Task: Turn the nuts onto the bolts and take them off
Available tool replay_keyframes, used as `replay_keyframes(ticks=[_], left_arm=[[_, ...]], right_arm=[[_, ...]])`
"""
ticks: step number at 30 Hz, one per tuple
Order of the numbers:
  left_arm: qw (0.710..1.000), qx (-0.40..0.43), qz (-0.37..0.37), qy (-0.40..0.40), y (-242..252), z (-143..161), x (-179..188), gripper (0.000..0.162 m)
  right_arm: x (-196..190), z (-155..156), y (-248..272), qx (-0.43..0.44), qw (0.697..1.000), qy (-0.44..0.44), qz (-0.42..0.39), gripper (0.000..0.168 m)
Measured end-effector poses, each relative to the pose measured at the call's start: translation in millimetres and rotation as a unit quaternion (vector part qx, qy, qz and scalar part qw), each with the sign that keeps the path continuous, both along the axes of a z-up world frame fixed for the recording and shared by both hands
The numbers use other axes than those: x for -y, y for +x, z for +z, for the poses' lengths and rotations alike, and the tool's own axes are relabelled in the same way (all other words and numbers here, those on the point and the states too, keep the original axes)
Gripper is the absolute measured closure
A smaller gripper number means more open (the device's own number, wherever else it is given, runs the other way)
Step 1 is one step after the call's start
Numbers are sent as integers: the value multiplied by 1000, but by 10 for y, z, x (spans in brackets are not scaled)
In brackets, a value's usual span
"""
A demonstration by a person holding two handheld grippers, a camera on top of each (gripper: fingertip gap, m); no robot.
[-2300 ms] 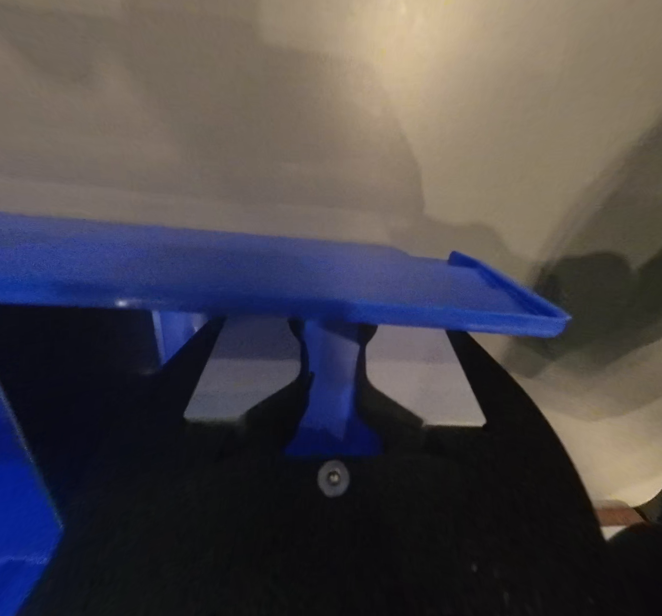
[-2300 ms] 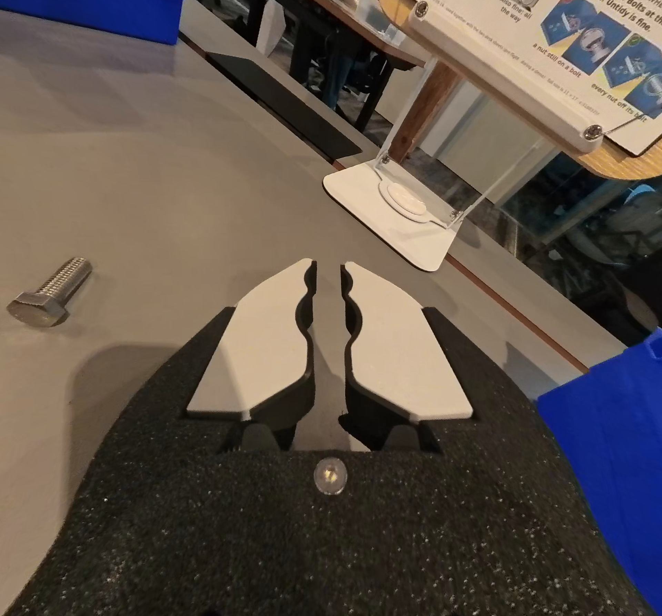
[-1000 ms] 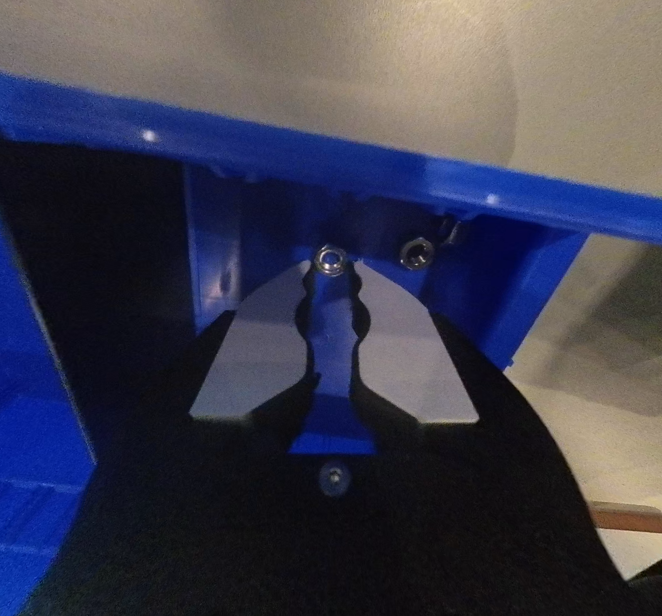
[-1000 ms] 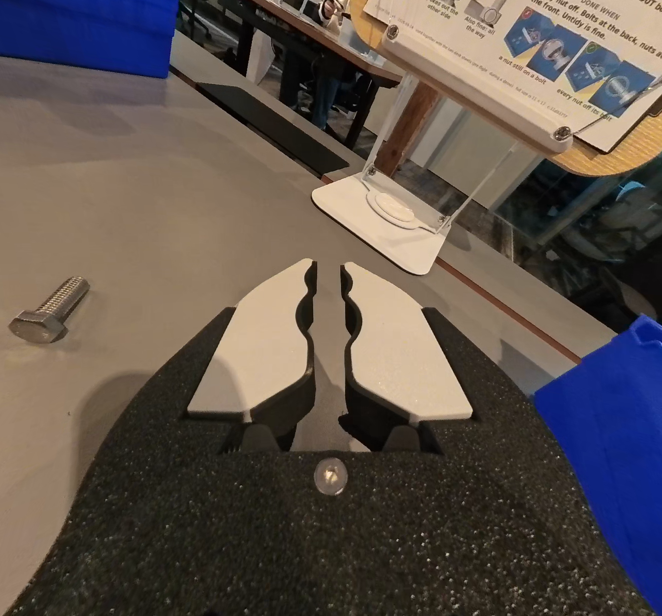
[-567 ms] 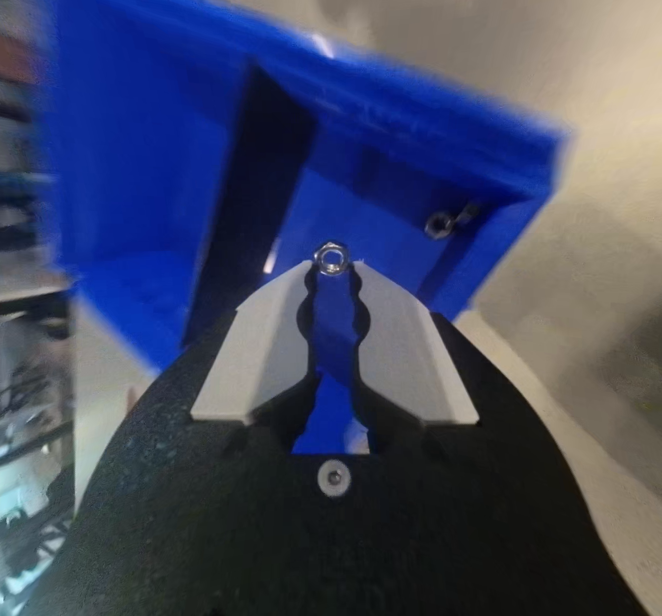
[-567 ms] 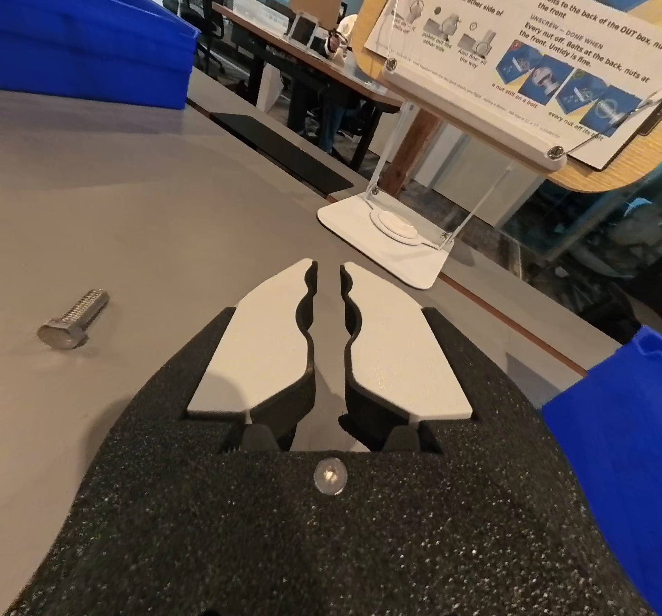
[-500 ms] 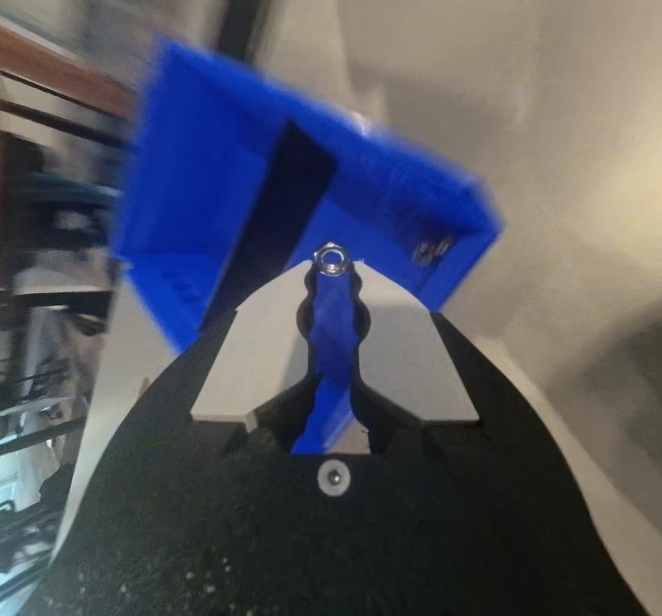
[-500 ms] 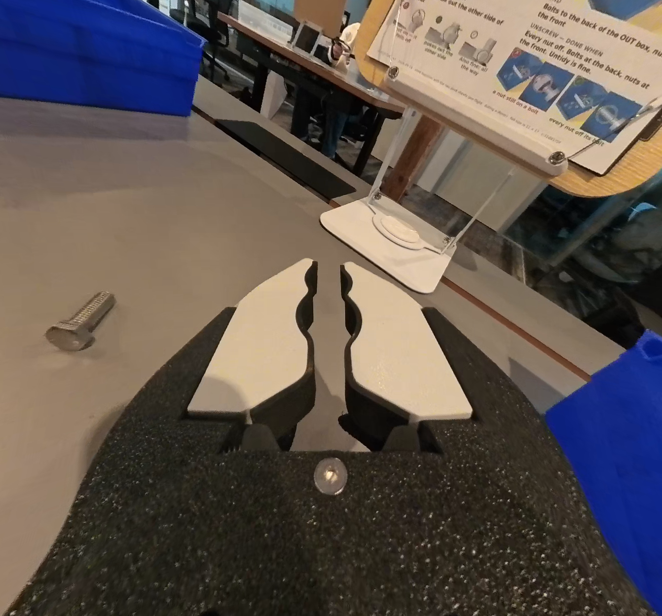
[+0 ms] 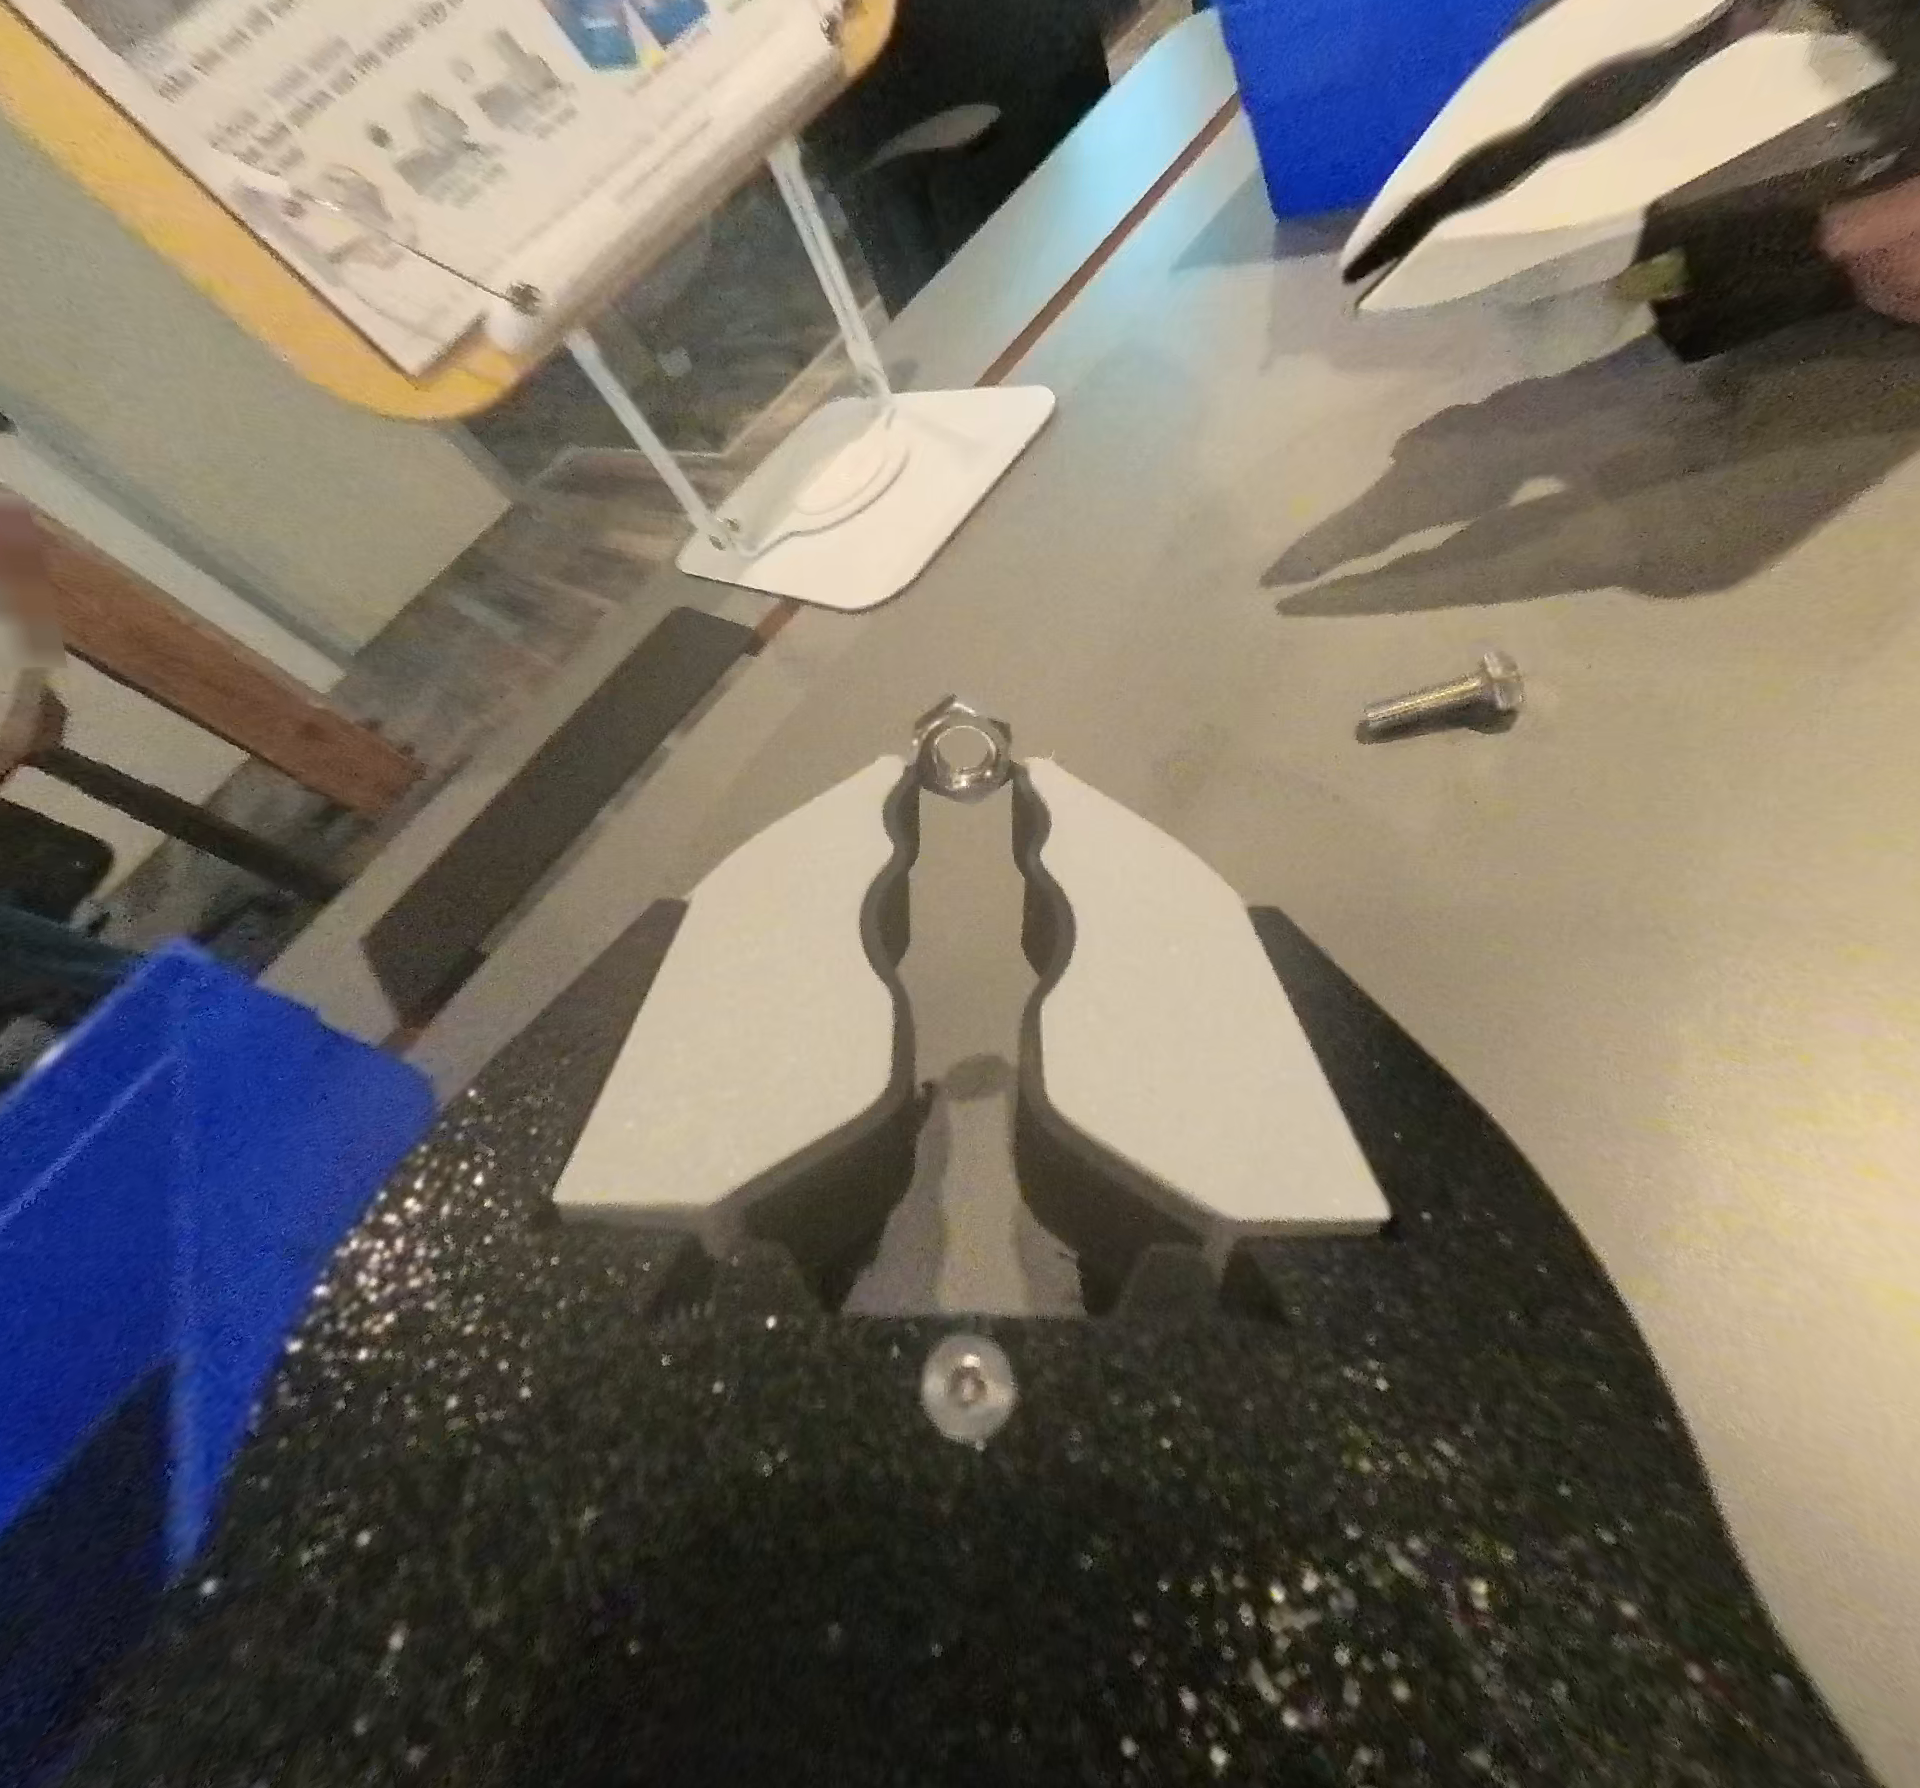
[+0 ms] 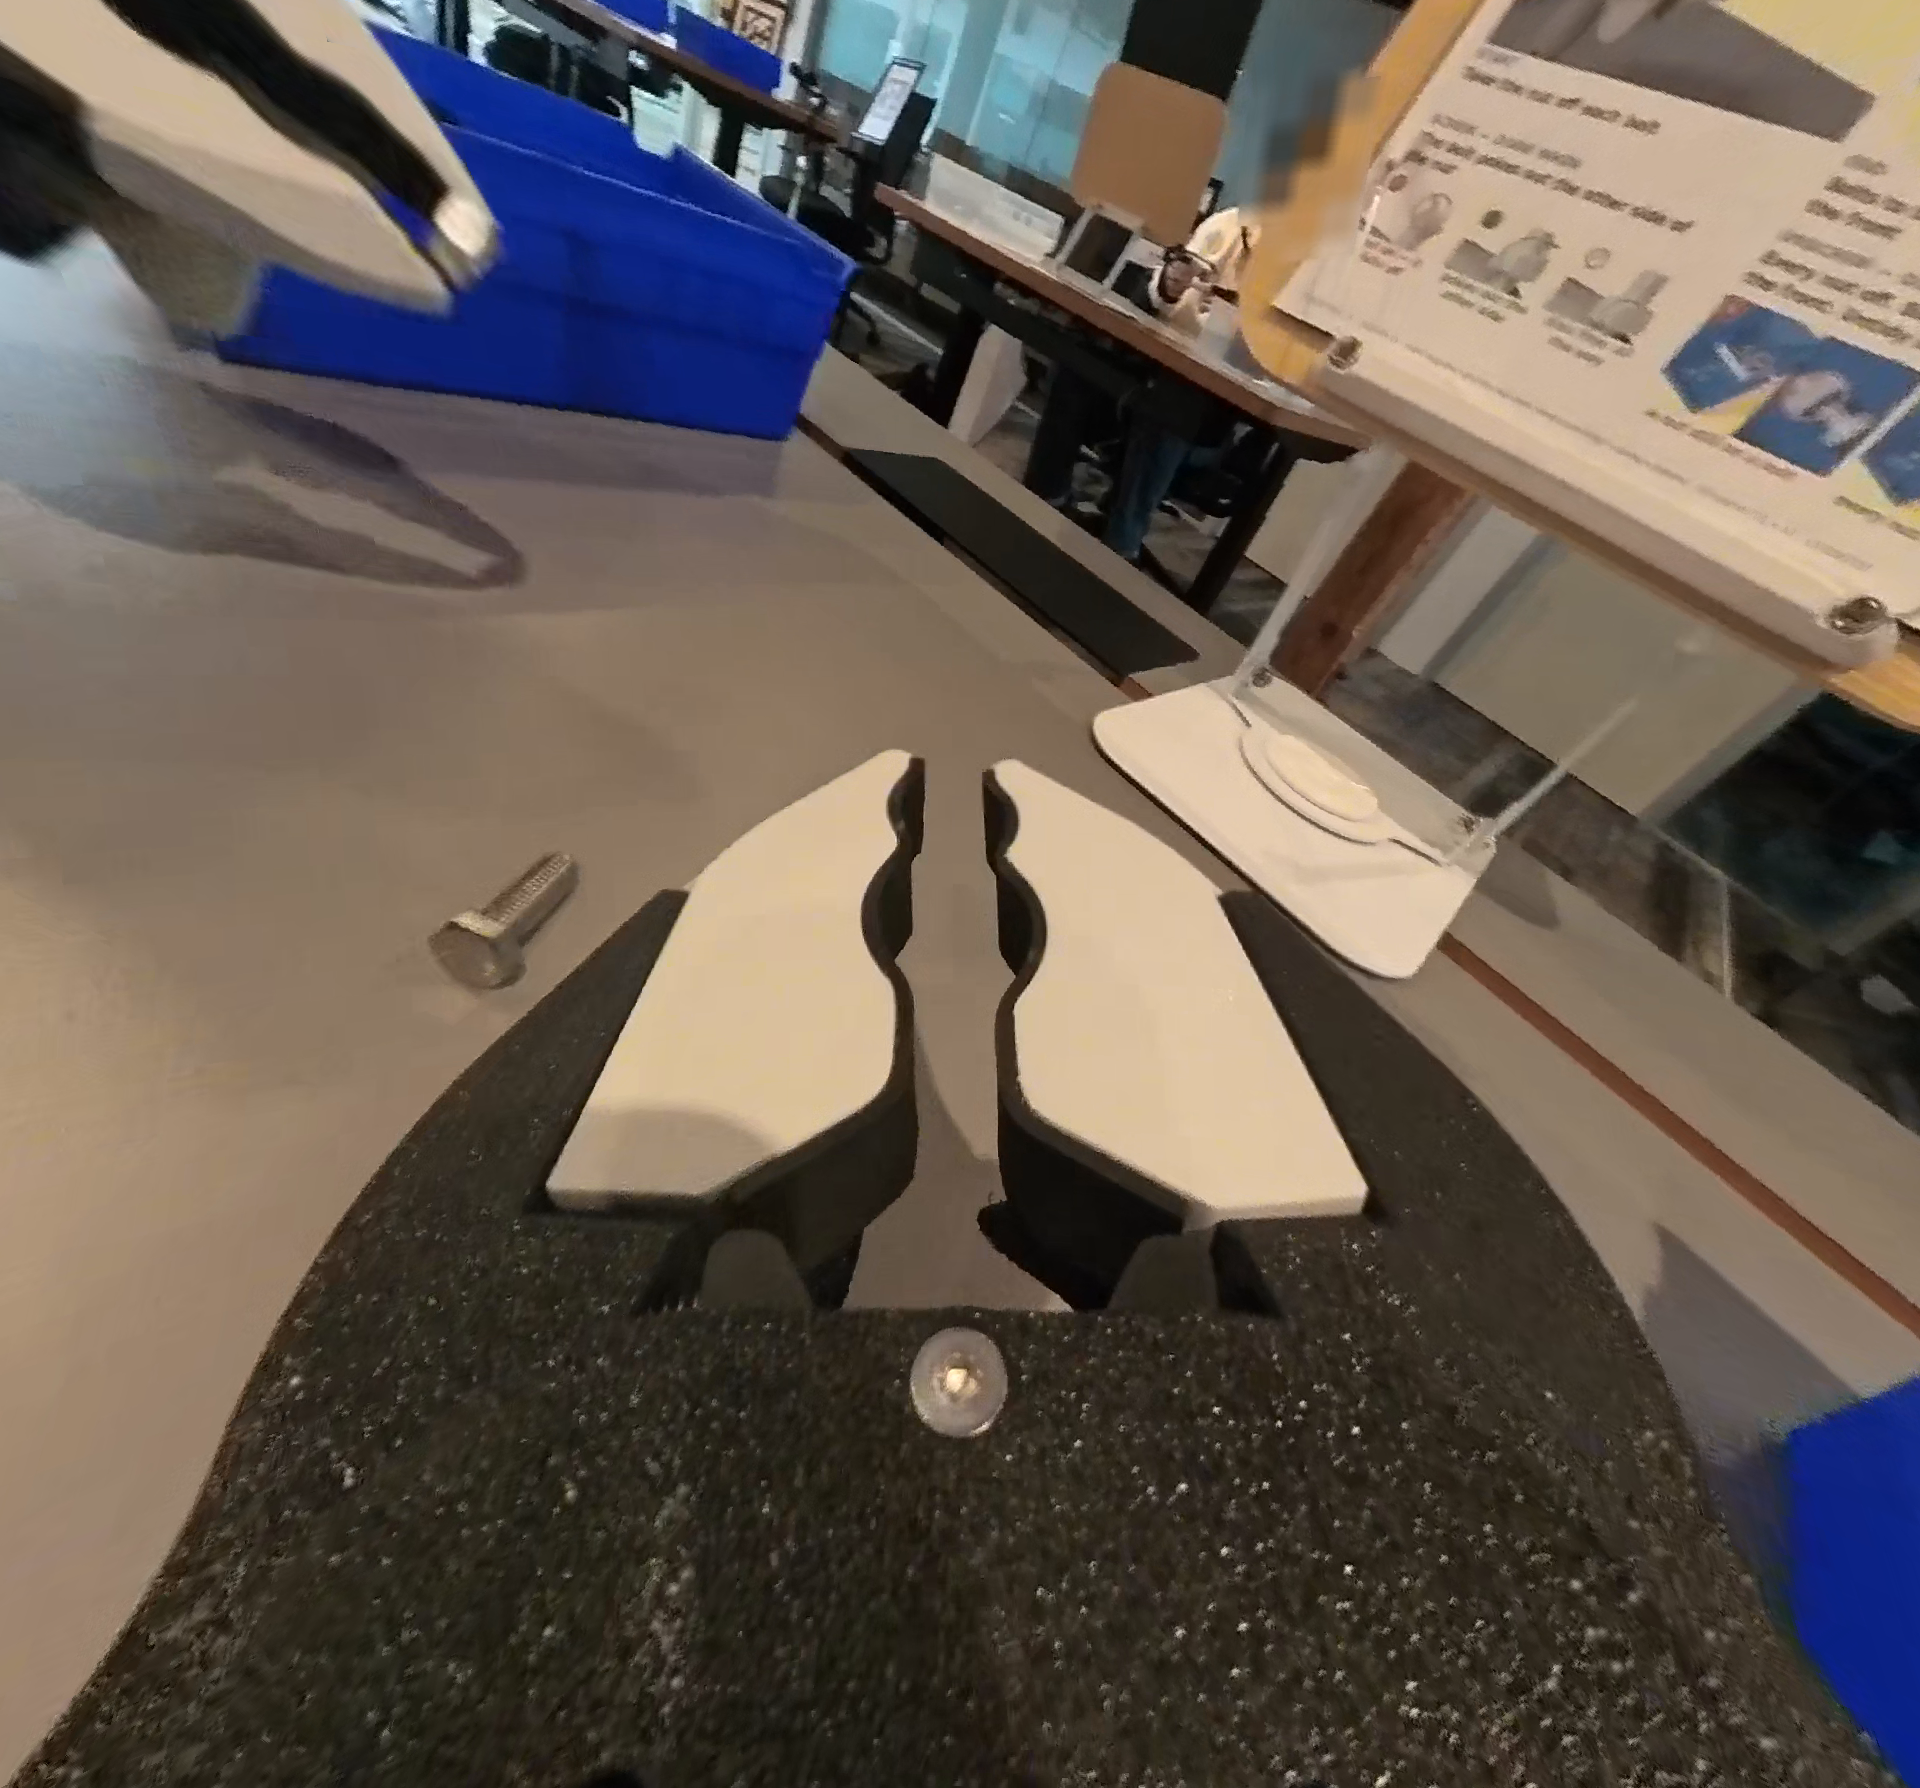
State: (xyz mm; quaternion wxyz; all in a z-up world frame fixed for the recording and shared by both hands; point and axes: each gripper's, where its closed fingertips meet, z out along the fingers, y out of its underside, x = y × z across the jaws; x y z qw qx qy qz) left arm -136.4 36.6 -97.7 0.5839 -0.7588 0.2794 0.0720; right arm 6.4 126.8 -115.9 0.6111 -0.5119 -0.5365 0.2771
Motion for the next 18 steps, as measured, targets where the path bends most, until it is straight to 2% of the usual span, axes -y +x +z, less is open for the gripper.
replay_keyframes(ticks=[3, 7, 12, 18], left_arm=[[1000, -13, 6, 2, 101, -117, -91, 145], [1000, 20, -22, 11, 311, -200, -93, 145], [996, 31, -73, -42, 592, -410, 17, 145], [993, -1, -89, -76, 709, -582, 34, 145]], right_arm=[[83, -3, -38, 1, 1000, -2, 22, 158], [230, -81, -127, 24, 998, -5, 63, 159], [602, -330, -214, 110, 980, -70, 150, 158], [643, -488, -230, 172, 970, -109, 134, 152]])
